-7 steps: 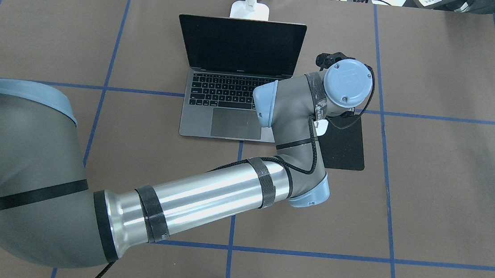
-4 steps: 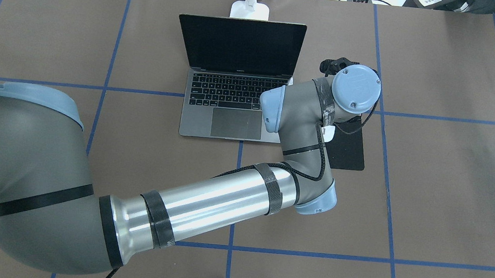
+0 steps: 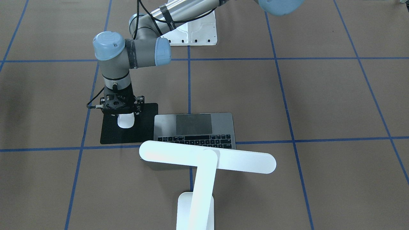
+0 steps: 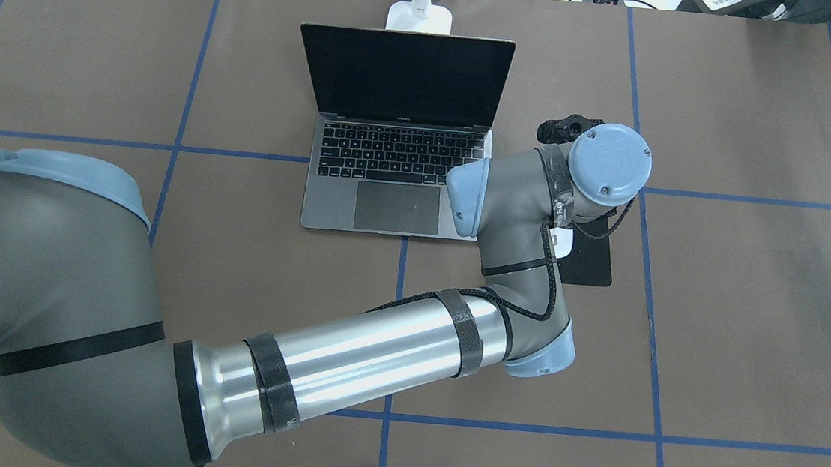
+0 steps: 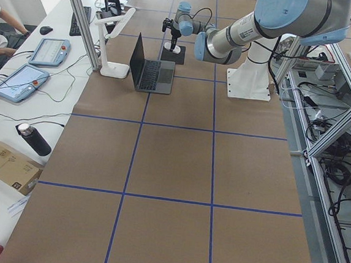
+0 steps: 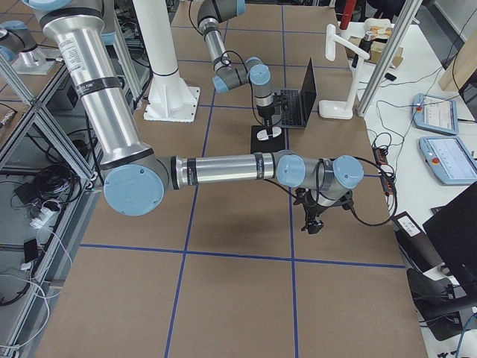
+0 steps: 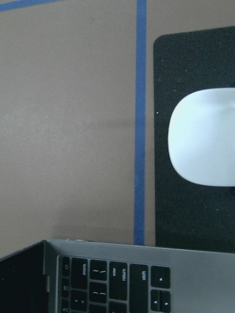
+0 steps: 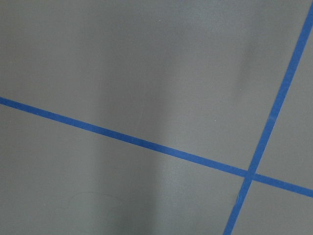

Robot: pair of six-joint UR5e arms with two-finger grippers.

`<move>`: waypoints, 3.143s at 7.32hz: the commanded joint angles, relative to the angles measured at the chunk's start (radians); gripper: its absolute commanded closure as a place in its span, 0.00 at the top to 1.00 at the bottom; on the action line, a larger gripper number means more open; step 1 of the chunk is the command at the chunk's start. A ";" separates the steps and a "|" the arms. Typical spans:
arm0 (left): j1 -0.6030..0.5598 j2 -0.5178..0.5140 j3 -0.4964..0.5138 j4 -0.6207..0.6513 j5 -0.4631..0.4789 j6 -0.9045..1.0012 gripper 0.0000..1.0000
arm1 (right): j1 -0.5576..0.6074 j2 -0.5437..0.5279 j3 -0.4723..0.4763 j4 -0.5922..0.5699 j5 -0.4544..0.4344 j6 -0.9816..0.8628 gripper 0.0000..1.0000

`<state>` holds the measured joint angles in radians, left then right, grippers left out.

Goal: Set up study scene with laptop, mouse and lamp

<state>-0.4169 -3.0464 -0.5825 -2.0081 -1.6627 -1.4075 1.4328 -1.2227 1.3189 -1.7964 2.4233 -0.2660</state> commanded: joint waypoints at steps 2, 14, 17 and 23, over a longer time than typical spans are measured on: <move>0.003 0.000 0.015 -0.003 0.018 0.030 0.57 | -0.002 0.000 -0.001 0.000 0.000 0.001 0.99; -0.231 0.604 -0.956 0.325 -0.288 0.264 0.99 | -0.002 0.014 0.005 0.029 -0.001 0.024 0.99; -0.478 1.010 -1.207 0.335 -0.527 0.644 0.99 | -0.002 0.015 0.016 0.047 -0.018 0.027 0.99; -0.937 1.252 -1.033 0.515 -0.615 1.495 0.99 | 0.001 -0.101 0.086 0.278 -0.102 0.194 0.99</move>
<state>-1.2634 -1.7968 -1.6959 -1.5359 -2.2747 -0.0900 1.4339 -1.3038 1.4001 -1.5439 2.3235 -0.0797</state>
